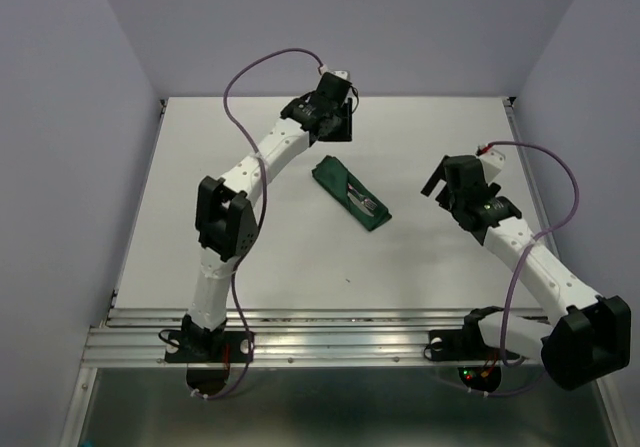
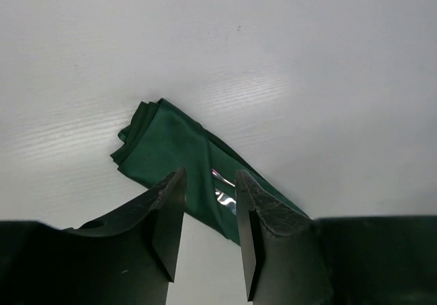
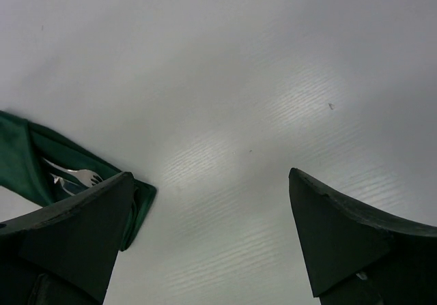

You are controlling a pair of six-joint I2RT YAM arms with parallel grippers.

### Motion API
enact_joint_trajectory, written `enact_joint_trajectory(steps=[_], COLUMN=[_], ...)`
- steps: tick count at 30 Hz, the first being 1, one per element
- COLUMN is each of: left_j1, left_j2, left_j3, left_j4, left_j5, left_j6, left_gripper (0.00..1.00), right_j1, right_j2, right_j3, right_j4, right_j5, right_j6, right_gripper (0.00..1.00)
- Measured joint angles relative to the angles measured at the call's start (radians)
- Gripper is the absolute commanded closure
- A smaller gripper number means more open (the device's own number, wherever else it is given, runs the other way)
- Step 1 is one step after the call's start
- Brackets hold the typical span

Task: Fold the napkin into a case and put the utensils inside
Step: Reset both arms

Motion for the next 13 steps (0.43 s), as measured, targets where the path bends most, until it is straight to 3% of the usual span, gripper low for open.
enact_joint_trajectory(steps=[8, 13], left_j1=[-0.018, -0.011], left_j2=[-0.38, -0.468], left_j3=[-0.281, -0.391], left_j4=[0.028, 0.029], left_j5=[-0.054, -0.087], left_j6=[0.013, 0.012], left_gripper=[0.54, 0.53], right_j1=[0.0, 0.0], right_j2=[-0.063, -0.063], right_j3=[-0.024, -0.042], right_j4=[-0.026, -0.053], right_j5=[0.075, 0.098], right_j6=[0.034, 0.06], right_gripper=[0.0, 0.0])
